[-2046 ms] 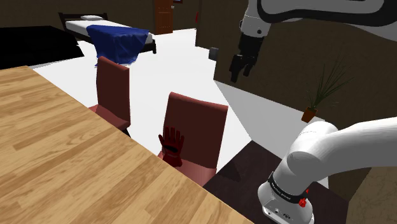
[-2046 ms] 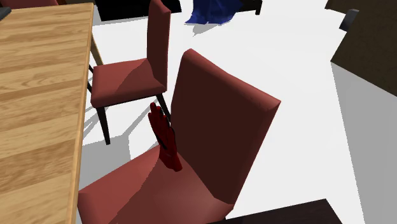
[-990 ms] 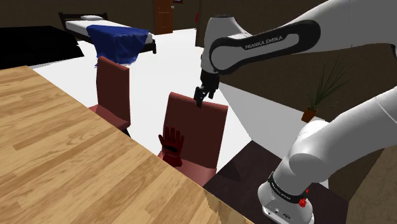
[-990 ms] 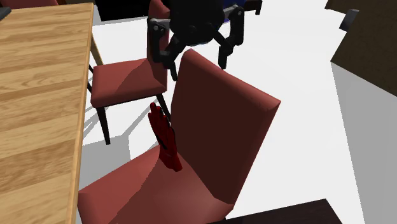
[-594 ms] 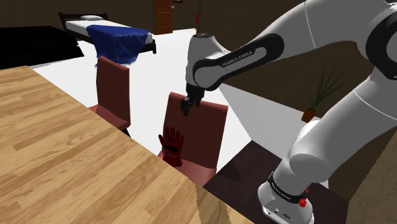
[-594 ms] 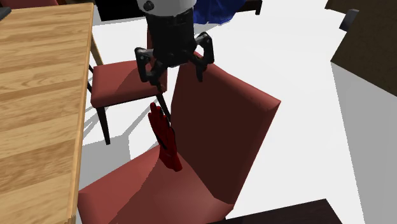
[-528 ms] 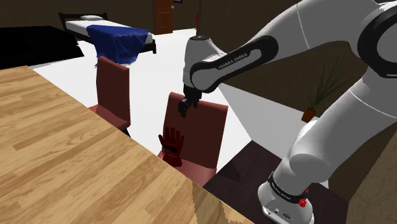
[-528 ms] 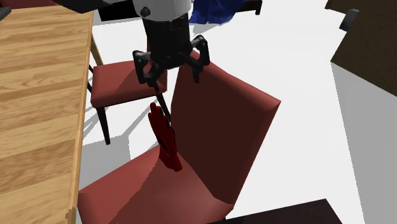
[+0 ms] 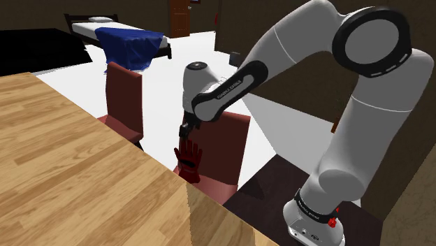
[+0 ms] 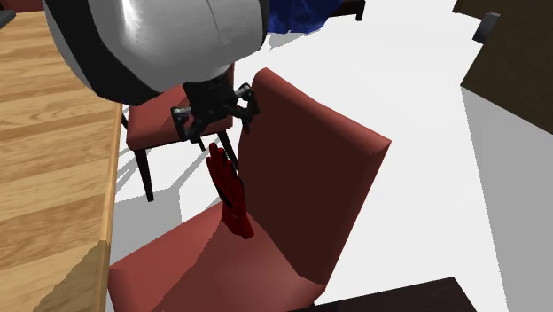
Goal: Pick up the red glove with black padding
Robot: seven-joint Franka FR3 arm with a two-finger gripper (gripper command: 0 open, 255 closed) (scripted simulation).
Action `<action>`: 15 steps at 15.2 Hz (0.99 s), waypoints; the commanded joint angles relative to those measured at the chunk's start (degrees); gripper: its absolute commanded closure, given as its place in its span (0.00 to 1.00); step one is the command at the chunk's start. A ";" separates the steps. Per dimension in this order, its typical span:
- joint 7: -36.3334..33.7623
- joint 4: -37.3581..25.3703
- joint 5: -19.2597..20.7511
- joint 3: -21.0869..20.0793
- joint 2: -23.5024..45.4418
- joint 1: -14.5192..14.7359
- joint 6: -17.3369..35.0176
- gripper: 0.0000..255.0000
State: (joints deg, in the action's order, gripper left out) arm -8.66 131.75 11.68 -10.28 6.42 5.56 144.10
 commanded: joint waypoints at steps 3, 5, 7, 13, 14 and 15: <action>-3.24 -5.66 4.71 0.35 8.72 1.82 3.17 0.00; -4.75 -8.80 6.92 0.89 13.07 3.09 4.41 0.00; -6.00 -12.20 8.82 1.58 17.39 4.52 5.40 0.00; -7.77 -13.61 10.85 2.98 21.78 5.78 8.36 0.00; -8.06 -13.73 11.15 3.22 22.42 5.95 8.88 0.00; -8.35 -13.85 11.44 3.47 23.08 6.13 9.41 0.00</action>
State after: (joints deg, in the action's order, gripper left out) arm -16.76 118.01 22.88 -7.00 29.00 11.54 153.09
